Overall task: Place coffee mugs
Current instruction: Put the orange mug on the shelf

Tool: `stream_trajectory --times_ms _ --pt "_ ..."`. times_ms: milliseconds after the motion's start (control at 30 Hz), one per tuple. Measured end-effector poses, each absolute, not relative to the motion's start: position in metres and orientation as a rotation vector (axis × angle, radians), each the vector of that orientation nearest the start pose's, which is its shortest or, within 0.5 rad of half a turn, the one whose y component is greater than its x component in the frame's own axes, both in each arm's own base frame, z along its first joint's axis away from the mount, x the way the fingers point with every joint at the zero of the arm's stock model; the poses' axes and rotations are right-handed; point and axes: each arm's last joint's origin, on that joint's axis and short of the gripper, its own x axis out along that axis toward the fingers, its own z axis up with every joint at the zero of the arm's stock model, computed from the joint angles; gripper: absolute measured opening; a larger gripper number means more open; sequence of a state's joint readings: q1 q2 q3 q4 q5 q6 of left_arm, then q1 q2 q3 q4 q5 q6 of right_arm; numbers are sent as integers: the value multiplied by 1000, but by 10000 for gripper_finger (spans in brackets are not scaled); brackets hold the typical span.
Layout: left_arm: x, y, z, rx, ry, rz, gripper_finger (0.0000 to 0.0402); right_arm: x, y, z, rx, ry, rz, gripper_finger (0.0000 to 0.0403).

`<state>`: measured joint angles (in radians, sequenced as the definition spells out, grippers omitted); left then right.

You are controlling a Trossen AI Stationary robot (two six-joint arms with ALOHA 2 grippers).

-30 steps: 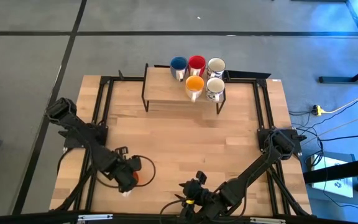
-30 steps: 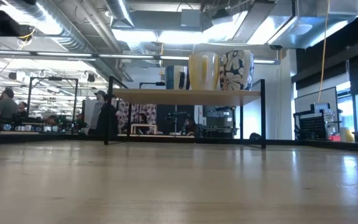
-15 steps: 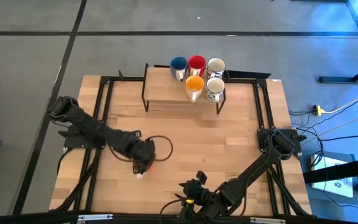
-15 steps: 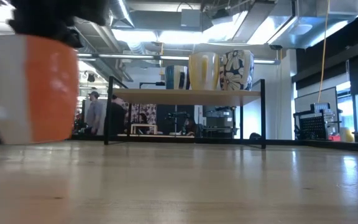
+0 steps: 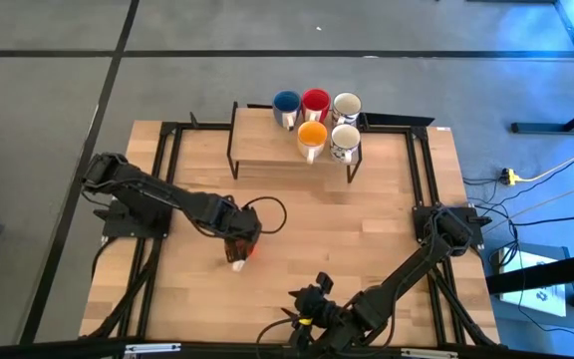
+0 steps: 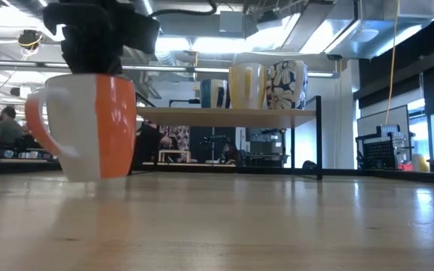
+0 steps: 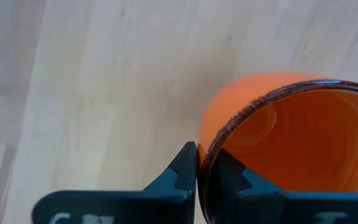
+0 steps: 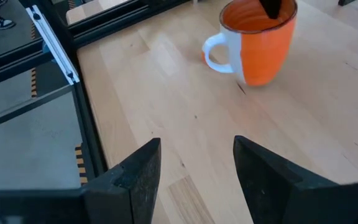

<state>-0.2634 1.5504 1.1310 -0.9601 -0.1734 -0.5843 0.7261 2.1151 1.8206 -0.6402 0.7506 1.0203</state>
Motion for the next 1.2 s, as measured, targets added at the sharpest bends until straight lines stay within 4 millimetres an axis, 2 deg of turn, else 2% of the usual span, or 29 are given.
stream_trajectory --times_ms 333,633,733,833,967,1067,1200 --pt "279 -70 215 -188 1363 292 19 357 291 243 341 595 -357 188" --pt "281 -72 212 -204 1370 271 74 357 291 243 348 605 -348 188" --pt "281 -72 217 -197 1380 256 96 357 292 243 354 614 -340 188" --pt "281 -74 231 -177 1389 246 111 358 291 243 355 612 -341 188" --pt "273 -79 268 -82 1334 210 116 362 286 244 366 605 -350 188" --pt "257 -86 297 -30 1256 157 116 372 280 247 389 575 -348 188" --pt "216 -96 331 33 1099 47 116 389 267 254 410 539 -318 188"
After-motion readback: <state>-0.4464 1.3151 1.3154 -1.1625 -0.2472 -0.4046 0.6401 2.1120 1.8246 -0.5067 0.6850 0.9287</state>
